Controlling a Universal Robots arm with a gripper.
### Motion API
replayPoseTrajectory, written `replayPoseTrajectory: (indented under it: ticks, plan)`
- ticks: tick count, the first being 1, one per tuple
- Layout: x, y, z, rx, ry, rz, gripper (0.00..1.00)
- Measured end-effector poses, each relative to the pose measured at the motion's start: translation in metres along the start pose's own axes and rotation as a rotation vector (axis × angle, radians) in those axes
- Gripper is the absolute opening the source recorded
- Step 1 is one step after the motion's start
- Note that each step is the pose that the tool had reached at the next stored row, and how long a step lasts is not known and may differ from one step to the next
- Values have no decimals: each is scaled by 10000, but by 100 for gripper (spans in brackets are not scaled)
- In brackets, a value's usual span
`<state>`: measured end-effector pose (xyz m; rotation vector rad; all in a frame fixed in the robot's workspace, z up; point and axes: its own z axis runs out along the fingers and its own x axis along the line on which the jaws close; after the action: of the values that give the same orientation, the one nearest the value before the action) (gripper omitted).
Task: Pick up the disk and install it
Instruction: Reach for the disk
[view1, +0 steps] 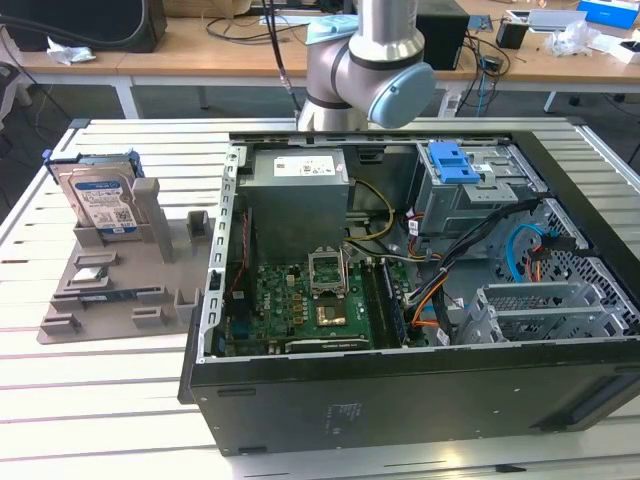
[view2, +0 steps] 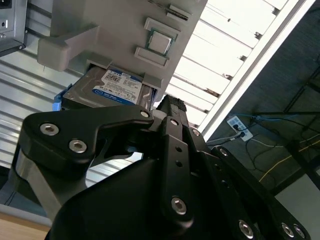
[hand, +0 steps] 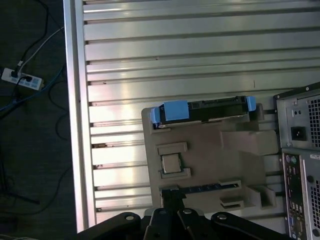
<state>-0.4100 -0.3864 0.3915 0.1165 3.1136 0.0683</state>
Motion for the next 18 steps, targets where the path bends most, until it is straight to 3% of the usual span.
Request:
replayPoseTrajectory:
  ticks: [2, 6, 10, 13, 18]
  plan:
    - [9, 4, 2, 0, 0, 1, 11]
    - [10, 107, 17, 4, 0, -3, 11]
    - [-70, 168, 29, 32, 4, -23, 11]
    - [-166, 232, 54, 115, 7, -41, 11]
    - [-187, 245, 56, 120, 7, -43, 11]
